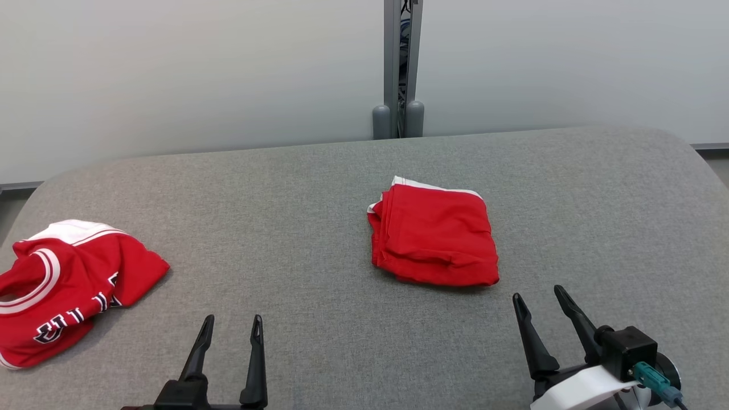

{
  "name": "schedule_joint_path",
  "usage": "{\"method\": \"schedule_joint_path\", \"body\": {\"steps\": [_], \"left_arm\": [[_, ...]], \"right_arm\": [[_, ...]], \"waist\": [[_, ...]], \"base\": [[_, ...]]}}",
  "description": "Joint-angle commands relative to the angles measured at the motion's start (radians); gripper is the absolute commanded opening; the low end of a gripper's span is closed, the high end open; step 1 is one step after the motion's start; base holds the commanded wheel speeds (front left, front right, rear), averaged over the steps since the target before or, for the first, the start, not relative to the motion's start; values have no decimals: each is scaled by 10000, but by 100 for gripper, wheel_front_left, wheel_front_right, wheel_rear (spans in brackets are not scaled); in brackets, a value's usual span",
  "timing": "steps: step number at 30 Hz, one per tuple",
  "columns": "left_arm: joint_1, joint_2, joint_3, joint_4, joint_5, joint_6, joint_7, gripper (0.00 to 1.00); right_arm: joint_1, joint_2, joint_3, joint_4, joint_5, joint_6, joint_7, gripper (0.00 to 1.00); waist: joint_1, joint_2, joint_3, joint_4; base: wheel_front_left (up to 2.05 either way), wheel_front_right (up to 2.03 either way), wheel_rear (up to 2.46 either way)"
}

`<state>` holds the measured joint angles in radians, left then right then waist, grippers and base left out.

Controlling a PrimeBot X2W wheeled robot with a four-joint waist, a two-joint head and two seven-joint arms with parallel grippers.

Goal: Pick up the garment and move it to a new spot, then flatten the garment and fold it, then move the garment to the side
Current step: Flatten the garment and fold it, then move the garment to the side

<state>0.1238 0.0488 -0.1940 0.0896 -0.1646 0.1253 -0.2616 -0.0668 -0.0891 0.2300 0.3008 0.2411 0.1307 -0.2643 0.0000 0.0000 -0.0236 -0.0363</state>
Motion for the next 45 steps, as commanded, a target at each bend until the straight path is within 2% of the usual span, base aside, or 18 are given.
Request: {"method": "schedule_joint_path", "body": {"steps": [1,14,24,29,34,38,45], "left_arm": [[87,35,29,1,84,-33,-30,100],[107,37,-45,23,169,33,-30,100],[4,37,-191,-25,71,-99,-30,100],[-181,35,-322,-76,166,-188,-30,100],[-405,35,-520,-176,228,-290,-30,100],[-647,38,-687,-387,286,-294,-30,100],[-1081,35,-1005,-523,201,-199,-30,100]], "right_arm": [[129,-73,-21,-57,81,3,-17,100],[132,-133,50,104,190,3,-17,100],[-129,-174,260,518,633,3,-17,100],[-944,-133,431,1400,1874,3,-17,100],[-2077,-60,384,2738,3935,5,-17,100],[-3276,-448,772,3817,5346,5,30,100],[-5018,-1216,1324,5302,6635,5,219,100]], "waist": [[0,0,-10,18],[0,0,-53,94],[0,0,-5,162],[0,0,200,325],[0,0,446,662],[0,0,886,1035],[0,0,1729,1589]], "base": [[0,0,0],[0,0,0],[0,0,0],[0,0,0],[0,0,0],[0,0,0],[0,0,0]]}}
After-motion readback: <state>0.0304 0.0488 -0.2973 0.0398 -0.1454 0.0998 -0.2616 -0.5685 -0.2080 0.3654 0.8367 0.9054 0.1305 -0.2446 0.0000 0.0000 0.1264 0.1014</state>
